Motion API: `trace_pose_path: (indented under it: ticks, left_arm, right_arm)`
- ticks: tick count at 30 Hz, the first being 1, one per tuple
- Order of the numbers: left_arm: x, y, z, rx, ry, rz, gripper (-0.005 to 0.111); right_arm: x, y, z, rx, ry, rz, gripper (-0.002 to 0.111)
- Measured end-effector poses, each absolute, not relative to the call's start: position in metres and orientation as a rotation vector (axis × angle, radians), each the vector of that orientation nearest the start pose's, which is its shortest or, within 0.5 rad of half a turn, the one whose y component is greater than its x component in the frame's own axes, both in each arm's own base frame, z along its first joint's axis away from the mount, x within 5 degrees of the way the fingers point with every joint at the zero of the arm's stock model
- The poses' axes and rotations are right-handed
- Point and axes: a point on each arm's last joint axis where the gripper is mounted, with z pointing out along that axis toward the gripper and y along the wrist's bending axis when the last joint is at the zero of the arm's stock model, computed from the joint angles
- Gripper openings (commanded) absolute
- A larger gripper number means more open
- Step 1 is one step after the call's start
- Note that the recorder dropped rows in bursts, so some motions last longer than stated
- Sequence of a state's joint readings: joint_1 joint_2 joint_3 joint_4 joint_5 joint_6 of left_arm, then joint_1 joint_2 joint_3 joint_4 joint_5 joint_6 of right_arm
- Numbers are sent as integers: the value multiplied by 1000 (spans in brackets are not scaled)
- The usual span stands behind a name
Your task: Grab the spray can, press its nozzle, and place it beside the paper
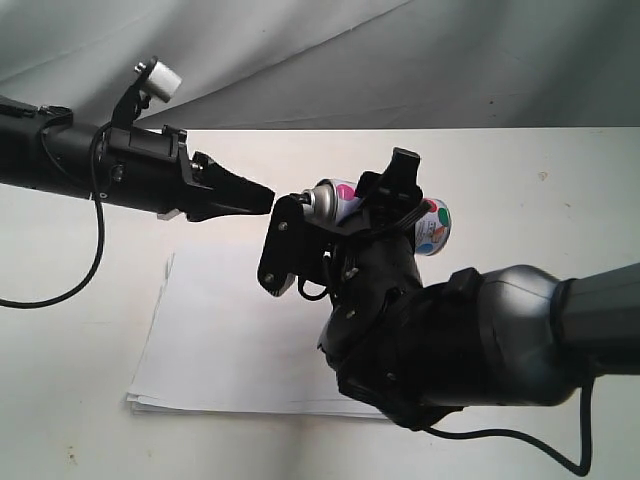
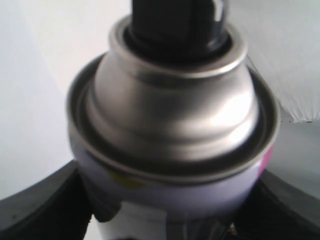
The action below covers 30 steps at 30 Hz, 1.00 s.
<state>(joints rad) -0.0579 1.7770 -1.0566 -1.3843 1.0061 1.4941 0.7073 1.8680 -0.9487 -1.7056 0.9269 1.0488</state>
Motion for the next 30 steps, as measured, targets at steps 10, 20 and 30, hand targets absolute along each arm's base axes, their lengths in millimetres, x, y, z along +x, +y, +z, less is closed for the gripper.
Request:
trace_pose_path:
  ticks: [10,20,30]
  left_arm:
    - [340,-98,212,776,2050,-1131,0]
    - [340,-98,213,779,2027,-1126,0]
    - [340,-98,213,780,2027,-1123,0]
  right_arm:
    - [312,172,177,-987,1860,-1026,0]
    - [312,172,177,-987,1860,-1026,0]
    - [312,172,177,-987,1860,-1026,0]
